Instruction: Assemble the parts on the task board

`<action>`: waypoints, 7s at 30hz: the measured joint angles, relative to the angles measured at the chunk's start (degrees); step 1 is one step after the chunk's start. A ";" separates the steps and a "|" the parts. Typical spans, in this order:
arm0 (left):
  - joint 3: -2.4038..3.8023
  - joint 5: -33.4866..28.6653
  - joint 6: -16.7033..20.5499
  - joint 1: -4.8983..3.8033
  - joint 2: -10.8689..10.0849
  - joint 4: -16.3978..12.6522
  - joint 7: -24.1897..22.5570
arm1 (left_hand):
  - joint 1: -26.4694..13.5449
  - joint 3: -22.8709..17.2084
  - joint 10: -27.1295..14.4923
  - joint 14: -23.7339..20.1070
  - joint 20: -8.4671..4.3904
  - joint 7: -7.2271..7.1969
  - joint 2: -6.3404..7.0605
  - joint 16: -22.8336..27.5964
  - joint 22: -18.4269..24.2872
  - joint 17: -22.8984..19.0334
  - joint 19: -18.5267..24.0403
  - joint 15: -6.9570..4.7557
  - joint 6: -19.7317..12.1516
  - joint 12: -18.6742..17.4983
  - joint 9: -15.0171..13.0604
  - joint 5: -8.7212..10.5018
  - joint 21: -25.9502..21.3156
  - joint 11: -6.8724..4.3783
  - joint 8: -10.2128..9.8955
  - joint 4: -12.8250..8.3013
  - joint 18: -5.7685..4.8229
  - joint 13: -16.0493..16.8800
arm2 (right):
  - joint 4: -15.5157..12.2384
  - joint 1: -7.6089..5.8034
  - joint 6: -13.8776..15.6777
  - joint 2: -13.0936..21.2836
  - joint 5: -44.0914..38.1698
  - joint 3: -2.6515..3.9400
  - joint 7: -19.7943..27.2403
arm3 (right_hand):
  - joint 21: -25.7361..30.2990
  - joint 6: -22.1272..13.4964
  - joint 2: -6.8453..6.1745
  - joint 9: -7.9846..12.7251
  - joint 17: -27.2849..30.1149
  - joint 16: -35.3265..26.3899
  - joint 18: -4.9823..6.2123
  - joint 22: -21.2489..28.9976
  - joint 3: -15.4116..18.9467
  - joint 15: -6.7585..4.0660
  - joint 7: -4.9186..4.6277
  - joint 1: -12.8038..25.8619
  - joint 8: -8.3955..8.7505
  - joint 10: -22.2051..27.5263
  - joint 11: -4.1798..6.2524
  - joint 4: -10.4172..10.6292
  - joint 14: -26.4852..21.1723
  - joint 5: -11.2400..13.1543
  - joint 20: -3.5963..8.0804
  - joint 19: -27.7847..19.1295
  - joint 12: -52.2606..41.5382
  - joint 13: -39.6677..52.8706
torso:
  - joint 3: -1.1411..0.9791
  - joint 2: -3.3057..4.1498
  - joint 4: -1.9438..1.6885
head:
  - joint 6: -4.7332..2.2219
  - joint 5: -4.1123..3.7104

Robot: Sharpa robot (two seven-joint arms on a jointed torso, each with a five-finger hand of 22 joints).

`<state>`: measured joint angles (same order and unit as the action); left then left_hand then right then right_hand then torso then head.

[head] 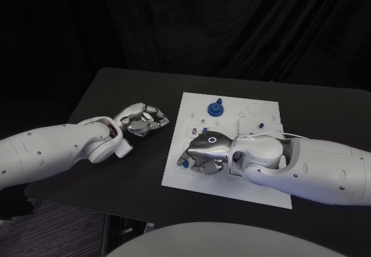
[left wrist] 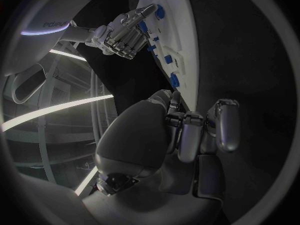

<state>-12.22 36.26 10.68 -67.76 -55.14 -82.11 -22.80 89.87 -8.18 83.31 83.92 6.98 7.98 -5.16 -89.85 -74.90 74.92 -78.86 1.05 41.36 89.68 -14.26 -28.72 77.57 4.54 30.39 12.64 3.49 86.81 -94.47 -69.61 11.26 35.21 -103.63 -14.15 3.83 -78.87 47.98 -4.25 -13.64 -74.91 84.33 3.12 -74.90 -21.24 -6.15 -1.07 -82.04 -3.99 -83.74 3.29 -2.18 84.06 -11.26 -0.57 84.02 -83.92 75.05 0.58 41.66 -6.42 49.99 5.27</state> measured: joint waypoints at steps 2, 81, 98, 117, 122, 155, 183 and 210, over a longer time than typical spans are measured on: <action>0.00 -0.02 0.00 0.03 0.01 0.04 0.00 | 0.00 0.00 0.00 -0.08 0.00 0.00 0.00 0.00 0.00 0.00 0.00 0.08 0.00 0.13 0.00 0.00 0.00 0.00 0.00 0.00 0.00 -0.12 | 0.28 0.00 -0.12 -0.13 -0.01 0.01 0.29 | 0.00 0.00 0.00 0.00 0.00 0.00 0.00 0.00 -0.12 0.00 0.00 0.00 0.00 0.00 0.00 0.12 0.00 0.00 0.16 -0.16 0.00 0.00 | 0.01 0.00 0.01 | 0.00 0.07; 0.00 -0.22 -1.46 1.55 1.52 0.51 0.28 | -0.75 -0.95 -0.11 0.04 0.00 0.00 0.50 0.00 0.00 0.00 0.00 0.02 0.00 0.40 0.23 0.00 0.00 0.11 -0.44 0.96 0.00 -2.25 | 2.04 -0.10 6.75 2.62 -0.05 0.05 -9.60 | 3.45 -4.20 1.37 -4.41 0.00 -1.33 0.00 0.00 10.80 3.25 -6.06 9.96 -0.93 0.53 -4.64 8.03 -0.06 2.78 -2.61 0.14 0.51 -0.12 | -0.08 0.06 0.18 | 0.00 0.26; 0.01 -0.23 -1.72 1.65 1.53 0.54 0.37 | -1.03 -0.95 -0.11 0.04 0.00 0.00 0.52 0.00 0.00 0.00 0.00 0.02 0.00 0.41 0.28 0.00 0.00 0.11 -0.44 0.96 0.00 -2.18 | 1.26 -0.08 6.62 3.37 0.52 0.03 -8.56 | 3.72 -1.65 0.04 -3.48 0.00 -1.55 0.00 0.00 6.01 2.76 -4.71 5.74 -1.93 1.63 -3.49 3.65 -0.11 -11.37 -2.42 -0.05 1.33 -0.12 | -0.08 0.08 0.18 | 0.00 0.36; 0.00 -0.23 -1.86 1.70 1.81 0.77 0.46 | -1.03 -1.12 -0.11 0.04 0.00 0.00 0.52 0.00 0.00 0.00 0.01 0.02 0.00 0.42 0.27 0.00 0.00 0.11 -0.44 1.13 0.00 -2.16 | 2.55 -0.08 4.95 1.66 1.70 0.06 -7.01 | 3.72 -2.47 -0.07 -2.10 0.00 -1.54 0.00 0.00 4.07 2.77 -4.11 5.07 -1.05 1.63 -3.08 2.73 -0.11 -7.94 -2.40 -0.07 1.56 -0.12 | -0.03 -0.01 0.01 | 0.00 0.25; 0.02 -0.24 -1.89 1.74 1.93 0.89 0.47 | -1.02 -1.12 -0.11 0.04 0.00 0.00 0.52 0.00 0.00 0.00 0.00 0.02 0.00 0.46 0.32 0.00 0.00 0.11 -0.44 1.13 0.00 -2.15 | 2.81 -0.08 4.19 1.38 1.80 0.10 -6.82 | 3.72 -0.73 -0.29 -2.10 0.00 -1.55 0.00 0.00 3.74 2.77 -4.39 5.30 -1.63 1.63 -3.08 2.72 -0.11 -7.44 -2.40 -0.07 1.56 -0.12 | 0.01 -0.03 0.02 | 0.00 0.27; 0.01 -2.61 -2.37 1.92 2.71 0.58 0.13 | -1.32 -2.20 -0.11 -0.06 0.53 0.22 0.35 0.00 0.00 0.00 0.53 0.12 -0.22 0.65 0.52 2.84 -0.60 0.11 -0.79 1.97 0.00 -2.15 | 2.38 -0.58 9.88 4.48 4.98 0.02 -6.59 | 2.99 9.64 1.42 -3.77 0.00 -1.32 0.01 0.00 4.36 2.77 -4.93 4.38 -10.61 -0.01 -3.29 1.05 -0.11 -6.17 -2.40 -0.07 -0.45 -0.12 | -0.04 0.03 0.08 | 0.00 0.60; 0.03 -4.93 -8.44 1.93 6.68 -0.80 -2.28 | -11.64 7.76 0.44 -0.08 0.83 1.03 -0.31 0.00 0.00 0.00 0.62 0.50 -1.85 0.08 4.29 19.93 -1.04 -0.04 -7.72 3.96 0.00 -11.78 | 0.03 -3.27 15.57 6.63 9.00 0.10 -6.78 | 2.10 9.42 1.64 -3.78 0.00 -1.05 0.00 0.00 4.50 2.77 -4.69 4.46 -10.48 0.00 -3.29 0.91 -0.11 -6.24 -2.40 -0.07 -0.95 -0.12 | 0.01 0.04 0.14 | 0.00 0.26; 0.03 -5.10 -11.16 1.93 9.38 0.36 -0.05 | -9.19 10.16 0.57 0.12 1.03 1.42 -1.36 0.00 0.00 0.00 0.83 0.70 0.44 0.47 4.86 16.60 -1.04 0.20 -8.82 3.47 0.00 -11.42 | 0.58 -3.28 15.33 5.09 9.89 0.10 -6.79 | 2.10 9.41 1.60 -3.87 0.00 -0.87 0.00 -0.01 4.74 2.77 -4.66 4.48 -10.63 0.00 -3.29 0.98 -0.11 -6.16 -2.40 -0.07 -0.90 -0.12 | -0.09 0.03 0.07 | 0.00 0.42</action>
<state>-12.19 31.16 -0.48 -65.83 -45.76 -81.75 -22.84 80.67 1.98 83.88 84.05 8.01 9.41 -6.52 -89.85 -74.90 74.91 -78.03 1.75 41.80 90.15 -9.40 -12.13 76.53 4.73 21.57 16.11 3.49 75.39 -93.88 -72.89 26.59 40.30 -93.73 -14.05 -2.96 -76.77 57.38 -2.65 -17.52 -74.91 83.45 3.12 -74.92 -16.50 -3.38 -5.73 -77.56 -14.62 -83.74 0.00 -1.21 83.95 -17.42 -2.97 83.95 -84.83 74.92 0.49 41.69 -6.36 49.99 5.70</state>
